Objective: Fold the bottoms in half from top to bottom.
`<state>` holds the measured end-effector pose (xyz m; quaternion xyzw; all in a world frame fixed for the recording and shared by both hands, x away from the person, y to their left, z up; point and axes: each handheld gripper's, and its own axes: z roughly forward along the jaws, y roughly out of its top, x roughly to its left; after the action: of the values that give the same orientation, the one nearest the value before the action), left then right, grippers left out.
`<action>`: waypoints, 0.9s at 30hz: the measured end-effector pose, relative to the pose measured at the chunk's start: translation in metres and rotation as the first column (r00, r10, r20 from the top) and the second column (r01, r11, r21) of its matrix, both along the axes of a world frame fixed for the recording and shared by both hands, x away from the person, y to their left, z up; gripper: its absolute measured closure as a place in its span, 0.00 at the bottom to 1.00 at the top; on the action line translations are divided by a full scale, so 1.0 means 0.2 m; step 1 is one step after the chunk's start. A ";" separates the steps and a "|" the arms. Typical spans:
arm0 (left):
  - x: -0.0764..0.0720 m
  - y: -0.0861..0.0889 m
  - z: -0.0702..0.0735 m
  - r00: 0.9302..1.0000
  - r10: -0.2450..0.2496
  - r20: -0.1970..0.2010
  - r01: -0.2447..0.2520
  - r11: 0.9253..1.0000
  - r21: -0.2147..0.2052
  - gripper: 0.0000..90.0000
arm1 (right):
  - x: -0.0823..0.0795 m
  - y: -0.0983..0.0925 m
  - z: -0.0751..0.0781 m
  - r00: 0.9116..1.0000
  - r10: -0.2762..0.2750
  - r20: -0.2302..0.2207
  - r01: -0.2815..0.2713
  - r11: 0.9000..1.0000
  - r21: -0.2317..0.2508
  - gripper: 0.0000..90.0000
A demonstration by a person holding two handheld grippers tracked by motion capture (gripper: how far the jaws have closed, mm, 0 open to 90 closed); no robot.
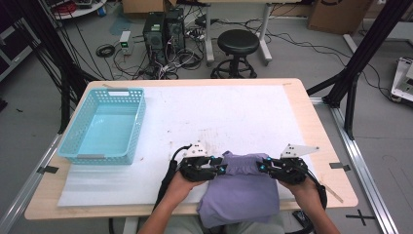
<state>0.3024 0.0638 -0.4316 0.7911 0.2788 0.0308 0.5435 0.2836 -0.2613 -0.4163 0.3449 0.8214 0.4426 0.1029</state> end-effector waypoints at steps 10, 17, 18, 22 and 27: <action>0.02 0.09 0.02 0.997 0.076 0.005 -0.076 0.997 -0.030 0.68 | -0.13 -0.03 0.06 0.996 0.093 -0.004 -0.093 0.996 0.016 0.69; 0.02 0.07 -0.01 0.995 0.095 -0.012 -0.095 0.995 -0.002 0.68 | -0.13 -0.13 0.11 1.000 -0.002 0.015 0.001 0.998 0.060 0.87; 0.02 0.06 -0.02 0.995 0.099 -0.013 -0.099 0.995 0.001 0.68 | -0.11 -0.12 0.09 1.000 -0.006 0.015 0.005 0.999 0.033 0.91; 0.03 0.05 -0.05 0.993 0.115 -0.026 -0.115 0.993 0.017 0.68 | -0.08 -0.06 0.02 1.000 -0.026 -0.005 0.026 0.998 -0.049 0.91; 0.05 0.05 -0.05 0.990 0.139 -0.026 -0.139 0.990 0.027 0.67 | -0.07 0.01 -0.05 0.999 0.021 -0.046 -0.027 0.992 -0.123 0.88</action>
<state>0.3126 0.0734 -0.4421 0.7768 0.3405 0.0611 0.5262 0.2694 -0.2583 -0.4268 0.3378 0.8533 0.3843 0.1003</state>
